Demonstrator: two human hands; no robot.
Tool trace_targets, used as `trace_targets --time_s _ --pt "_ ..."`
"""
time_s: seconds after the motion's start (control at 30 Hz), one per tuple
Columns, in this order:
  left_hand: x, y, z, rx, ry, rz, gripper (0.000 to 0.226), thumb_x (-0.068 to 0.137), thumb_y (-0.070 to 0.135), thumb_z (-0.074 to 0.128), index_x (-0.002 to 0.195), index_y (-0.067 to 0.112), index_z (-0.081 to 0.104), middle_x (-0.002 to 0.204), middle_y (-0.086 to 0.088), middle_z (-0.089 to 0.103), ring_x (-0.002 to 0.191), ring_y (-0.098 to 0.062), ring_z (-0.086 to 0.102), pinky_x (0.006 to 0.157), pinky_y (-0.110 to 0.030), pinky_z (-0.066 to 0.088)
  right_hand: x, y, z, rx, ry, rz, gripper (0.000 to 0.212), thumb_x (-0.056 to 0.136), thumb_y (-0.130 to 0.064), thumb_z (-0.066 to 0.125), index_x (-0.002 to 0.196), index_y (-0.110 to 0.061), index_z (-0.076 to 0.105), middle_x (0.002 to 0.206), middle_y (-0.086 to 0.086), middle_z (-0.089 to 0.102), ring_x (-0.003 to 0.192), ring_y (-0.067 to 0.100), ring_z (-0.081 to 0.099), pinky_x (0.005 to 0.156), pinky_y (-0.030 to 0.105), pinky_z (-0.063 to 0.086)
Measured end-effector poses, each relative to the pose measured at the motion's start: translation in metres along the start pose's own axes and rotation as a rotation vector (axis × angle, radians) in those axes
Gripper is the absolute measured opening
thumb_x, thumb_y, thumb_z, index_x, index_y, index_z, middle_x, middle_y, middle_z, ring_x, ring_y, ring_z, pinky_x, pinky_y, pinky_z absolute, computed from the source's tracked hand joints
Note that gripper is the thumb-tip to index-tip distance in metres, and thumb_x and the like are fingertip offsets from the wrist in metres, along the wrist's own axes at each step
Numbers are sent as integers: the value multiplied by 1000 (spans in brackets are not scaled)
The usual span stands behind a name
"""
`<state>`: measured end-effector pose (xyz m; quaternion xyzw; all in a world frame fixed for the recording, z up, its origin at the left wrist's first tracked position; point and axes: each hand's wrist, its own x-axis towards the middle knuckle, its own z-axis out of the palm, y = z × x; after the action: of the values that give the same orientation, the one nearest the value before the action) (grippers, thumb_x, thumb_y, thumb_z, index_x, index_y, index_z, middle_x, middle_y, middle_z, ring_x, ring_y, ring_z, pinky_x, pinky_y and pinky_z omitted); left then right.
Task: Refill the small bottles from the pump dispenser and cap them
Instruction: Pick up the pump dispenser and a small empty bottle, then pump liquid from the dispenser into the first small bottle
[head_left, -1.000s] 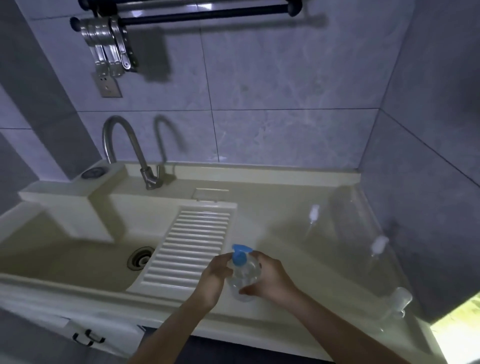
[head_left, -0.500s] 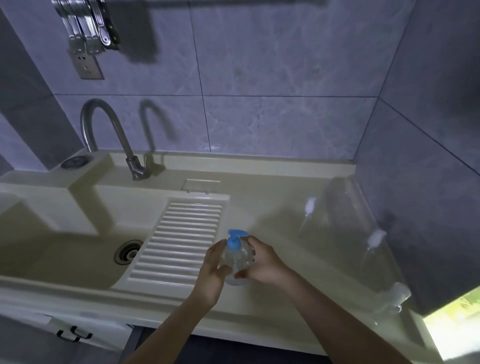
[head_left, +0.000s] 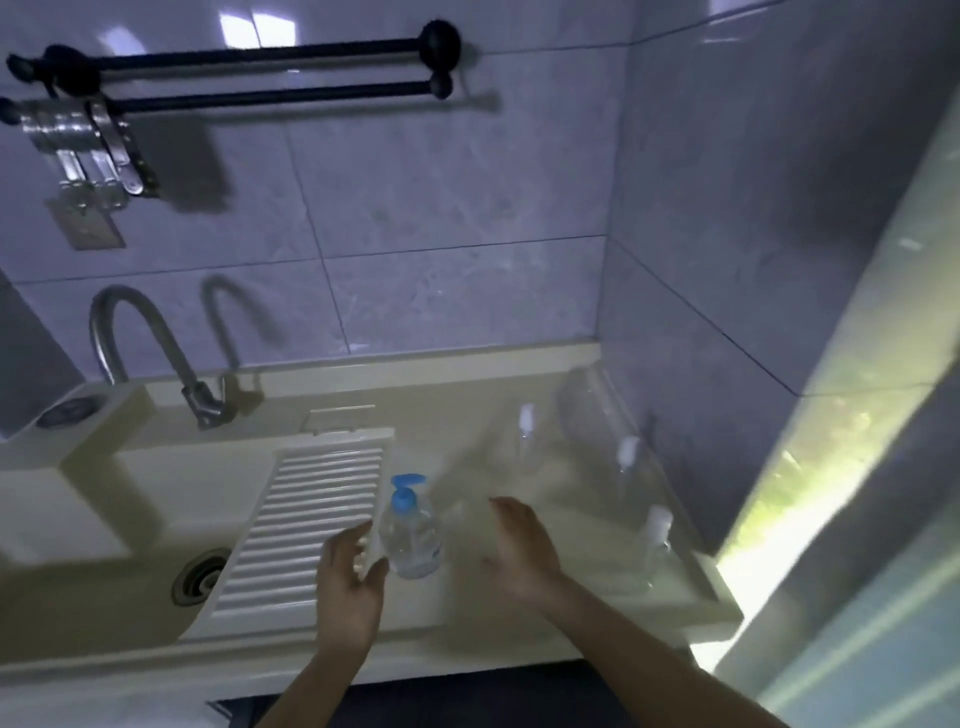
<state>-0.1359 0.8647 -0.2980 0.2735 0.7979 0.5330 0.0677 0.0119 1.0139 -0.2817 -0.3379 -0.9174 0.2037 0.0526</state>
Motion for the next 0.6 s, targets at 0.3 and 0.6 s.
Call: trace_targets --time_s 0.3,0.6 --pt "-38 50 32 -331 -119 -48 15 90 -7 51 93 2 63 96 -10 61 84 -24 55 69 -6 43 -54 69 -62 -255 565 -20 55 75 -41 43 110 -5 65 115 16 64 111 35 60 98 39 39" --pt "-55 67 66 -250 -419 -163 19 96 6 48 90 15 62 106 -5 59 71 -12 57 56 -14 42 -83 99 -67 -96 283 480 48 96 -46 46 130 -14 37 123 13 47 112 31 53 86 39 49"
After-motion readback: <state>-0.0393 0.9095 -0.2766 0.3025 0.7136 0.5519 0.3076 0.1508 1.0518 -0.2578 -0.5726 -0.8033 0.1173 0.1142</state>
